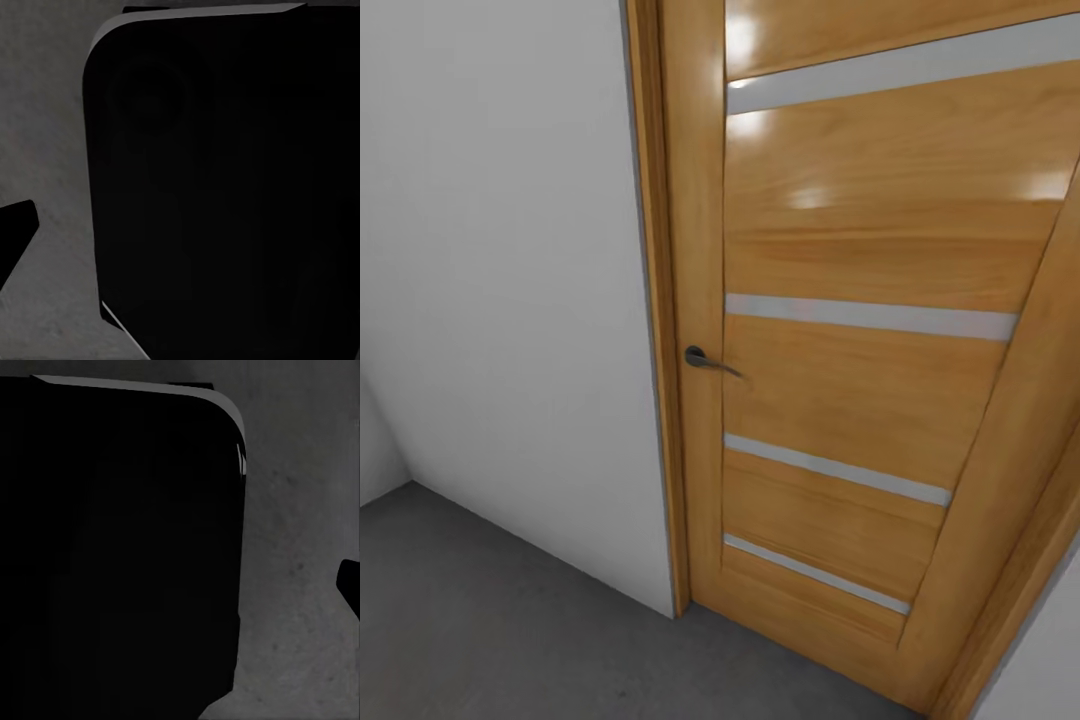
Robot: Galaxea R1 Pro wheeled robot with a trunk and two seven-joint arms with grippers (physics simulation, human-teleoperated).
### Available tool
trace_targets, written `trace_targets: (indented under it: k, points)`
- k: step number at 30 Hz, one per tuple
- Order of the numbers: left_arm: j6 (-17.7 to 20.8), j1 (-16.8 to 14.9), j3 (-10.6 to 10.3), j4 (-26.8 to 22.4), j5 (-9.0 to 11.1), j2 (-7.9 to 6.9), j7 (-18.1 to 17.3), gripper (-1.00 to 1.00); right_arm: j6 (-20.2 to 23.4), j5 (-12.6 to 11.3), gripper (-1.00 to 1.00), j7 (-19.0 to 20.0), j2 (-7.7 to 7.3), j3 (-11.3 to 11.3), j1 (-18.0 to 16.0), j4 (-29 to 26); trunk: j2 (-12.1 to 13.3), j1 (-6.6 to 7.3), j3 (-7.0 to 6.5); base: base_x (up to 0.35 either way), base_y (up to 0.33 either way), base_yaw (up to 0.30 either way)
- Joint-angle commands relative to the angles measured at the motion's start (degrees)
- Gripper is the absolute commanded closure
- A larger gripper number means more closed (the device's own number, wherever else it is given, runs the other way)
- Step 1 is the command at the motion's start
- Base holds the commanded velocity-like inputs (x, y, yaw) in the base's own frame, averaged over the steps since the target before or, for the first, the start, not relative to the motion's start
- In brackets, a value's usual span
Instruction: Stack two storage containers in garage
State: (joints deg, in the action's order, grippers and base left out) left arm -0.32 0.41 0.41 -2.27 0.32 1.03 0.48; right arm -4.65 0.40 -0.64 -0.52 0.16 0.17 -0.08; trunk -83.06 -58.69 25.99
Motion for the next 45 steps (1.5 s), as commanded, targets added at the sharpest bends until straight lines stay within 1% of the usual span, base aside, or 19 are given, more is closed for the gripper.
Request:
trace_targets:
  k: [1, 25, 31, 45]
  points:
    - [0.0, 0.0, 0.0, -0.1, 0.0, 0.00, 0.0, -1.00, -0.2, 0.0, -1.00, -0.1, 0.00, 0.0, 0.0, 0.0, 0.0, -0.03, 0.03, 0.276, 0.217, -0.001]
    - [0.0, 0.0, 0.0, -0.1, 0.0, 0.02, 0.0, -1.00, -0.2, 0.0, -1.00, -0.1, 0.00, 0.0, 0.0, 0.0, 0.0, -0.03, 0.03, 0.271, 0.189, 0.000]
    - [0.0, 0.0, 0.0, -0.1, 0.0, 0.00, 0.1, -1.00, -0.2, 0.0, -1.00, -0.1, 0.00, 0.0, 0.0, 0.0, 0.0, -0.03, 0.01, 0.075, 0.030, -0.110]
    - [0.0, 0.0, 0.0, -0.1, 0.1, -0.04, 0.1, -1.00, -0.2, -0.1, -1.00, -0.1, 0.00, 0.0, 0.0, 0.0, 0.0, -0.03, -0.30, 0.004, 0.002, -0.235]
